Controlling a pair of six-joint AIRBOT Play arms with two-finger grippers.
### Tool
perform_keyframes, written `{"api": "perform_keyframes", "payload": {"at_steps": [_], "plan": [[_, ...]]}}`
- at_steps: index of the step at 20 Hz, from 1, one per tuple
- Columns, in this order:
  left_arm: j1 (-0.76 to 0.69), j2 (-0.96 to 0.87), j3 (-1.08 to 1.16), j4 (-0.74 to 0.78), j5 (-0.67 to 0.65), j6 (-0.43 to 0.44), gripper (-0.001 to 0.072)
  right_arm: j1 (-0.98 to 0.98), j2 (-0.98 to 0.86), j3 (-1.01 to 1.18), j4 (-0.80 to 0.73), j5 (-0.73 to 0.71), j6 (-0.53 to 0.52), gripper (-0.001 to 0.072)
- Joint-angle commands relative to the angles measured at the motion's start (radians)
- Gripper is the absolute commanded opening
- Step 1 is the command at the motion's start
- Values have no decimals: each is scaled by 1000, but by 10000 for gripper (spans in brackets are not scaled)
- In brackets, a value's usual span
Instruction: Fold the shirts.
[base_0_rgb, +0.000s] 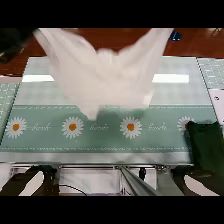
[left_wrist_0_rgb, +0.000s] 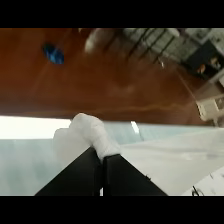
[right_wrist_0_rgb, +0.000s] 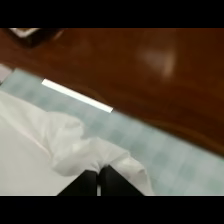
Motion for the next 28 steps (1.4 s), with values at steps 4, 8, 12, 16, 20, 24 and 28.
{"api": "perform_keyframes", "payload": {"at_steps": [4, 8, 12, 16, 20, 24, 28], "plan": [[251, 272, 301, 84, -8, -1, 19, -18, 272, 193, -268, 8, 56, 21], [343, 443, 322, 403, -24, -60, 19, -18, 392, 192, -393, 99, 105, 21], [323, 514, 309, 640, -108, -162, 19, -18, 423, 190, -476, 249, 156, 21], [273, 520, 144, 689, -160, -207, 19, -18, 424, 48, -492, 250, 182, 22], [266, 500, -170, 672, -168, -249, 19, -18, 414, -250, -492, 132, 205, 21], [226, 375, -479, 533, -101, -225, 19, -55, 256, -469, -456, 1, 224, 20], [62, 124, -587, 496, 124, -192, 19, -171, -55, -460, -256, -167, 207, 21]]}}
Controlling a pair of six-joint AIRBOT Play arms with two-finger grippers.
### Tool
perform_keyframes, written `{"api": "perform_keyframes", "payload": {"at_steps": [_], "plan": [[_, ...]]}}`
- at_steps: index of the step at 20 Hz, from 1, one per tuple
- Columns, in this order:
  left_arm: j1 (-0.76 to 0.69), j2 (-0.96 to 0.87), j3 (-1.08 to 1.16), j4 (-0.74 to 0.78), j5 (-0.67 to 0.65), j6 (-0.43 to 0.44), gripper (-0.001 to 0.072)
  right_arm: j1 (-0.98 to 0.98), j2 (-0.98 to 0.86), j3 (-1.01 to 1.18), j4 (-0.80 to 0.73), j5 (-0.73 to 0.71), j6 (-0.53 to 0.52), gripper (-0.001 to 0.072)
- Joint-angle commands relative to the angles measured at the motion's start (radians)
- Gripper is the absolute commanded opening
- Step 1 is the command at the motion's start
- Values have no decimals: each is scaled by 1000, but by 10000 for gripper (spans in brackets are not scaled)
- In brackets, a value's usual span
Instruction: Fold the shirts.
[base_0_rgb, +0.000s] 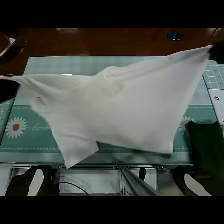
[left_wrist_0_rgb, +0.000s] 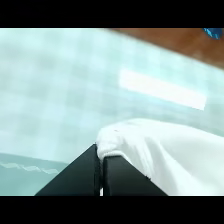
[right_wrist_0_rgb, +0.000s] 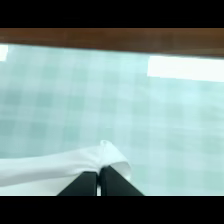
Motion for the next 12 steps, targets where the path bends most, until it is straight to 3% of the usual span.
{"api": "perform_keyframes", "payload": {"at_steps": [1, 4, 8, 9, 11, 12], "plan": [[-128, -227, -88, -45, 232, 21, 19, -89, -265, -3, 226, -160, -40, 21], [-177, -437, -26, -72, 403, 17, 20, -122, -495, 119, 386, -192, -87, 22], [-181, -657, 107, -155, 386, 16, 23, -126, -717, 253, 469, -189, -47, 25], [-179, -690, 132, -169, 365, 16, 77, -132, -752, 268, 512, -188, -35, 80], [-172, -726, 174, -172, 308, 19, 484, -161, -791, 285, 590, -168, -35, 385], [-154, -732, 198, -150, 252, 23, 508, -184, -792, 286, 614, -143, -37, 417]]}}
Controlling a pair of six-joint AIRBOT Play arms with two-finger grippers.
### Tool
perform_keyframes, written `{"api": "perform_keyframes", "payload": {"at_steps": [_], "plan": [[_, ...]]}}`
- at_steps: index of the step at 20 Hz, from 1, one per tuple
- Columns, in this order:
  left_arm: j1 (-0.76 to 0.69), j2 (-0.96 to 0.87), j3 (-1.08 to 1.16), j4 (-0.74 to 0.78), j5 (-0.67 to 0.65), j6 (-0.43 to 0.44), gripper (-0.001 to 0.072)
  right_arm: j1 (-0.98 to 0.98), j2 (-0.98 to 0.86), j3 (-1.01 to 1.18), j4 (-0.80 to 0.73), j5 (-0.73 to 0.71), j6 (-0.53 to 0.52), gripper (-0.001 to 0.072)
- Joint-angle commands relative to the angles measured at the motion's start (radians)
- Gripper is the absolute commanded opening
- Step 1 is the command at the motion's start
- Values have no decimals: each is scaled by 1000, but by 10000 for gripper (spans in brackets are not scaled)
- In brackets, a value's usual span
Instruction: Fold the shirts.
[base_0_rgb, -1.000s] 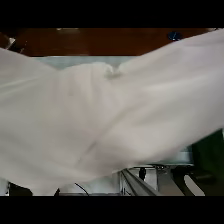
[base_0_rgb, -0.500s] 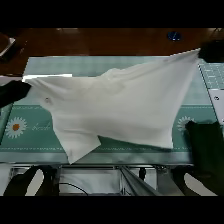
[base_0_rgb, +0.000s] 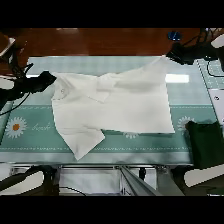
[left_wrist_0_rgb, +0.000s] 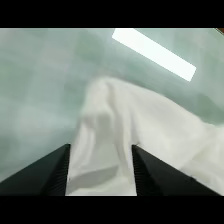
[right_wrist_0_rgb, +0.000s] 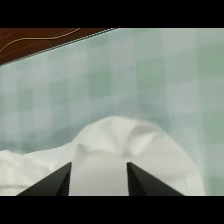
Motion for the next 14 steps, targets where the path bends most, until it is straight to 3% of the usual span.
{"api": "perform_keyframes", "payload": {"at_steps": [1, 4, 7, 9, 12, 14], "plan": [[42, -71, 93, 36, -160, 22, 508, -71, -65, 42, 128, 84, 7, 416], [208, -68, 208, 217, -517, 30, 508, -212, -14, 61, 113, 307, -55, 414], [399, -29, 171, 256, -725, 80, 507, -333, 101, -8, -117, 463, -102, 414], [492, 11, 54, 234, -754, 109, 507, -389, 223, -198, -190, 407, -92, 413], [550, 41, -171, 104, -750, 225, 506, -412, 407, -607, -116, 223, -77, 407], [541, 26, -270, 59, -747, 237, 506, -412, 476, -789, -40, 166, -121, 407]]}}
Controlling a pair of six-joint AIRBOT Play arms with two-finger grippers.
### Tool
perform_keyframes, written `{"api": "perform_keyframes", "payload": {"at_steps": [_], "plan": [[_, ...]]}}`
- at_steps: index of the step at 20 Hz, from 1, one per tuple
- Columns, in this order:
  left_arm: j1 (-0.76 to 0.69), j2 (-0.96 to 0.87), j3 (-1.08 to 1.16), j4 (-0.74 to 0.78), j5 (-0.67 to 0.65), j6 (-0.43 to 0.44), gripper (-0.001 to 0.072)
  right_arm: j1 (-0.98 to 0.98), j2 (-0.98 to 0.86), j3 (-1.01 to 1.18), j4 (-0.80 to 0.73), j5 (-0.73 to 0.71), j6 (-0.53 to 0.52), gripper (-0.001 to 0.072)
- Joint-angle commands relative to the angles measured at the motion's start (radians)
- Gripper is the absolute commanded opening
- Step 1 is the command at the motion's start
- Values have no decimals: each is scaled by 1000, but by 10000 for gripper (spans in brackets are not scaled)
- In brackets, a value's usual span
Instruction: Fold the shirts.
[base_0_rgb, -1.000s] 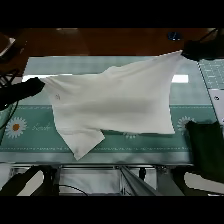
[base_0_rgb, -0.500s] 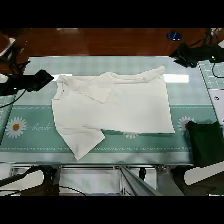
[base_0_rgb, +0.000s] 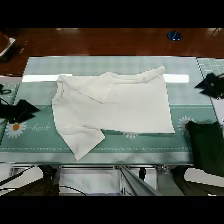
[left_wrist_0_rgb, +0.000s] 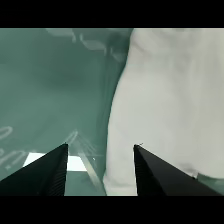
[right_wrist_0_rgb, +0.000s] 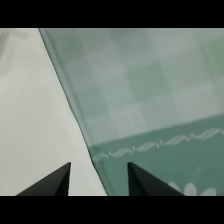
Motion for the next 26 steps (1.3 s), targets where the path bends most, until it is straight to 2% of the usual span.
{"api": "perform_keyframes", "payload": {"at_steps": [1, 4, 11, 12, 13, 14, 17, 20, 24, 26], "plan": [[24, -2, -183, -106, -23, 64, 506, -24, 145, -322, 79, -116, -61, 407], [-34, -2, -253, -188, 5, 130, 506, -24, 179, -383, 92, -99, -95, 407], [-195, -53, -283, -190, 87, 129, 504, -23, 179, -383, 93, -87, -98, 407], [-215, -60, -283, -200, 98, 130, 442, -24, 179, -383, 92, -89, -98, 407], [-230, -64, -282, -207, 105, 130, 197, -27, 179, -383, 83, -88, -98, 407], [-238, -64, -282, -211, 109, 131, 52, -29, 179, -383, 58, -82, -97, 407], [-241, -64, -282, -211, 108, 142, 38, -29, 179, -400, -61, -16, -53, 407], [-241, -64, -282, -211, 116, 142, 34, -29, 179, -467, -79, 117, -53, 407], [-241, -64, -283, -207, 100, 151, 34, -28, 179, -554, -92, 116, -41, 407], [-241, -64, -283, -201, 85, 190, 34, -28, 179, -582, -56, 80, -38, 407]]}}
